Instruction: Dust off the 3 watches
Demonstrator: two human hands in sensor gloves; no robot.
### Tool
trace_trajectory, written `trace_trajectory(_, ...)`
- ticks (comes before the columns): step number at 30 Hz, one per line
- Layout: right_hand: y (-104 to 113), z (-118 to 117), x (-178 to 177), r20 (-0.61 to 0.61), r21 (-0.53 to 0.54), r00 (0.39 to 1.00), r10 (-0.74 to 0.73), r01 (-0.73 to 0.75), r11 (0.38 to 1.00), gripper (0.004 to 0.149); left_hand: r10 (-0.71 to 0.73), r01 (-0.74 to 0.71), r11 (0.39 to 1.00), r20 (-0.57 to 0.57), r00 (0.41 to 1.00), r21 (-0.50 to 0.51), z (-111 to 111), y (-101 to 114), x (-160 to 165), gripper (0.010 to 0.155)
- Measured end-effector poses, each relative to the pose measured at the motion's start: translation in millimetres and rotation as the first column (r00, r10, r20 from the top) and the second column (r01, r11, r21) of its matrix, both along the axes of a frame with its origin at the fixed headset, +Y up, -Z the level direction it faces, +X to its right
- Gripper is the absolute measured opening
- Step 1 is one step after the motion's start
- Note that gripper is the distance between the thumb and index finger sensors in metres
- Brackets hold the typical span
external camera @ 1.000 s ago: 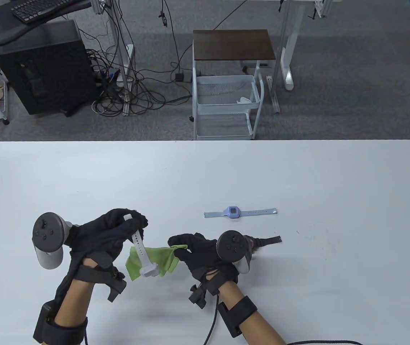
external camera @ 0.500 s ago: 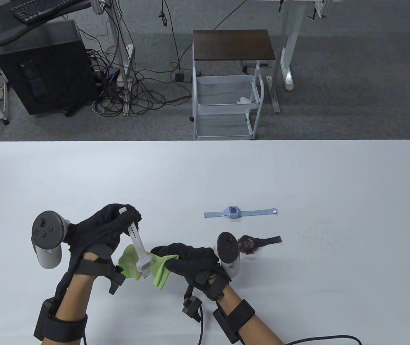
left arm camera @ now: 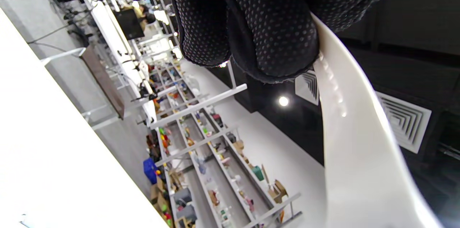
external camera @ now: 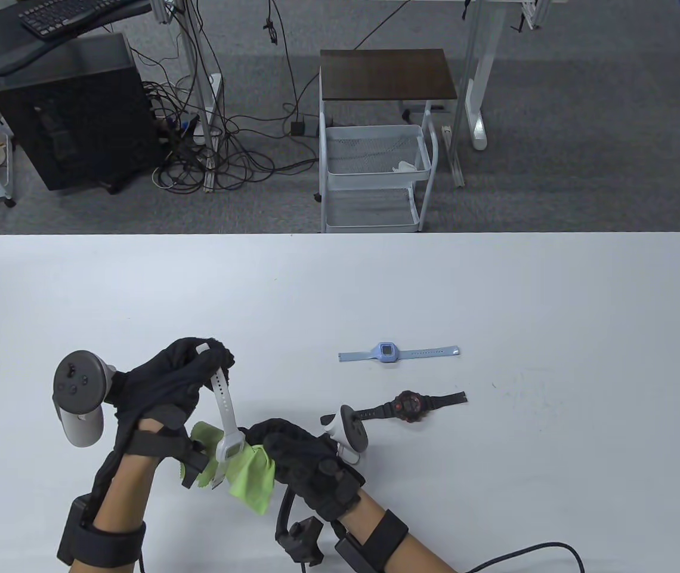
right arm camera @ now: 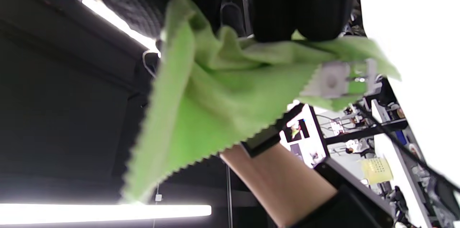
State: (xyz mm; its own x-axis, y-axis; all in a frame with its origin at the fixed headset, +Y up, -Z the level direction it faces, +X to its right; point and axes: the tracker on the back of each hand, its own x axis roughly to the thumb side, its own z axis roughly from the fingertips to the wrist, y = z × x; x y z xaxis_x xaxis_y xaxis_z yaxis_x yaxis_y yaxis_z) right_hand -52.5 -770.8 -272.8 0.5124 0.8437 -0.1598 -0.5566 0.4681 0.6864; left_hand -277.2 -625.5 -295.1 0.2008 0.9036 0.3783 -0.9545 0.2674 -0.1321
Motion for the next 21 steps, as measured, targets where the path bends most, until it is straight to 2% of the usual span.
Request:
trace_trajectory(2, 1.1, 2.1, -1.9, -0.005, -0.015, 1.000, -0.004, 0.004, 1.000, 0.041, -0.005, 0.005, 1.000, -0.001, 1.000, 0.001, -0.1, -0.4, 0.8, 0.044)
trace_trajectory(7, 3.7, 4.3, -4.6, 0.010, 0.036, 0.999, 0.037, -0.037, 0.999, 0.075, -0.016, 0.016, 1.000, 0.003, 1.000, -0.001, -0.2, -2.6, 5.4, 0.044)
trace_trajectory(9, 4.1, 4.9, -5.2, 0.004, 0.040, 0.999, 0.035, -0.035, 0.999, 0.079, -0.020, 0.020, 1.000, 0.002, 1.000, 0.001, -0.2, -3.3, 7.2, 0.044)
trace_trajectory(13, 5.3, 5.7, -5.8, 0.057, 0.066, 0.996, 0.075, -0.079, 0.995, 0.078, -0.038, 0.038, 0.999, 0.000, 0.999, 0.008, 0.0, -5.1, 12.4, 0.044)
trace_trajectory(18, 7.3, 7.3, -3.8, 0.108, 0.125, 0.986, 0.124, -0.137, 0.983, 0.059, -0.049, 0.049, 0.999, -0.013, 0.999, 0.014, -0.2, -5.8, 12.5, 0.044)
trace_trajectory(21, 10.0, 7.4, -2.6, 0.149, 0.147, 0.983, 0.102, -0.124, 0.981, 0.054, -0.039, 0.039, 0.999, -0.020, 0.999, 0.016, -0.9, -6.6, 9.7, 0.044)
